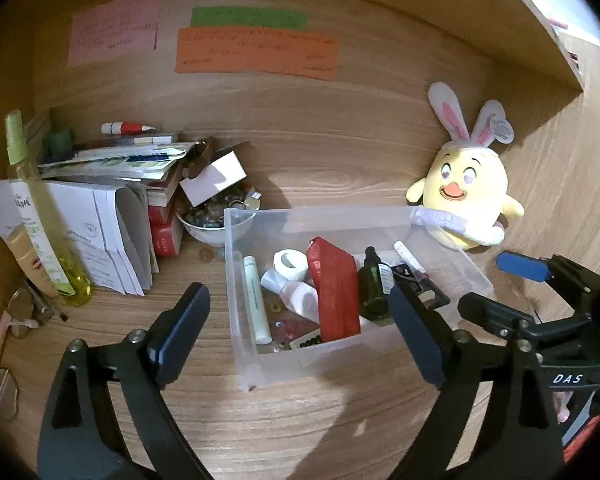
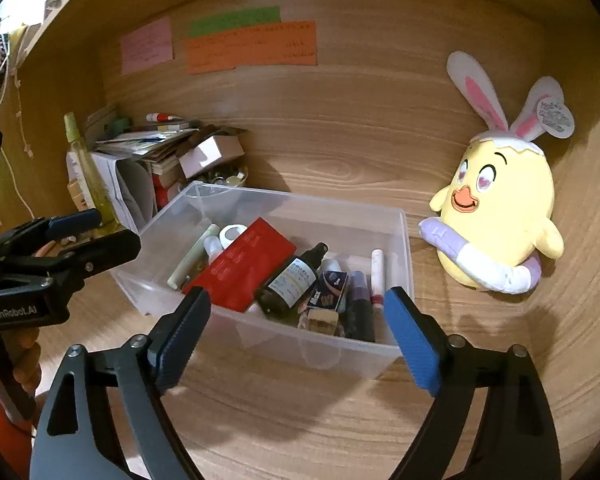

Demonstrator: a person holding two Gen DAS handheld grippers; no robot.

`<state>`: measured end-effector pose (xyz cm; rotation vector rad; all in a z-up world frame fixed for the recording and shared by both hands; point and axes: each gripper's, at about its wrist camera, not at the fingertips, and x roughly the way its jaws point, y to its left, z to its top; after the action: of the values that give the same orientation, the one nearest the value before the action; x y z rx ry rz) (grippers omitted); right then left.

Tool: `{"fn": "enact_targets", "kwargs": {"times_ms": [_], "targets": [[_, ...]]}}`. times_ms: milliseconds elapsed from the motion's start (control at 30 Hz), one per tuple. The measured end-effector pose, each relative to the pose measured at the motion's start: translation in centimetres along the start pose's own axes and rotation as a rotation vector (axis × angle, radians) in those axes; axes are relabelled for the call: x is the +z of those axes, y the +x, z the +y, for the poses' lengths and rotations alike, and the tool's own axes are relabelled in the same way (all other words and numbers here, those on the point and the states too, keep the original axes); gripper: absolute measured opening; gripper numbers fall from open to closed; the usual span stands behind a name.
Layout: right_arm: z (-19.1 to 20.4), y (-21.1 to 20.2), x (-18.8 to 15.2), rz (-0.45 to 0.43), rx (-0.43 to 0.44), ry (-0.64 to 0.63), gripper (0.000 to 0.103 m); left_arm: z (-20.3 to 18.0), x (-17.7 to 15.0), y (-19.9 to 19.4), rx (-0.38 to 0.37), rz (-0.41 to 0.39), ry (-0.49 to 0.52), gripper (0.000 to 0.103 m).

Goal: Organize objects

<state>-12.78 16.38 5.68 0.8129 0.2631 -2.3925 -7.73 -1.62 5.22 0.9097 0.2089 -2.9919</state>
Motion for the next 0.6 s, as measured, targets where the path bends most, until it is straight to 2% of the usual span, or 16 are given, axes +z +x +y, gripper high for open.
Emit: {"fn": "enact_targets", "kwargs": {"times_ms": [200,600], "targets": [[0.3,-0.5,-0.9,-0.001,-0.001,-0.009,0.088,-0.6,-0.7,-0.3,-0.006,0.006,0.015,0.096],[0.2,-0.8,-2.1,0.018,0.002,0.002,0.088,-0.4,-2.1,0.1,-0.008,0.043,-0.018,0.096]]}}
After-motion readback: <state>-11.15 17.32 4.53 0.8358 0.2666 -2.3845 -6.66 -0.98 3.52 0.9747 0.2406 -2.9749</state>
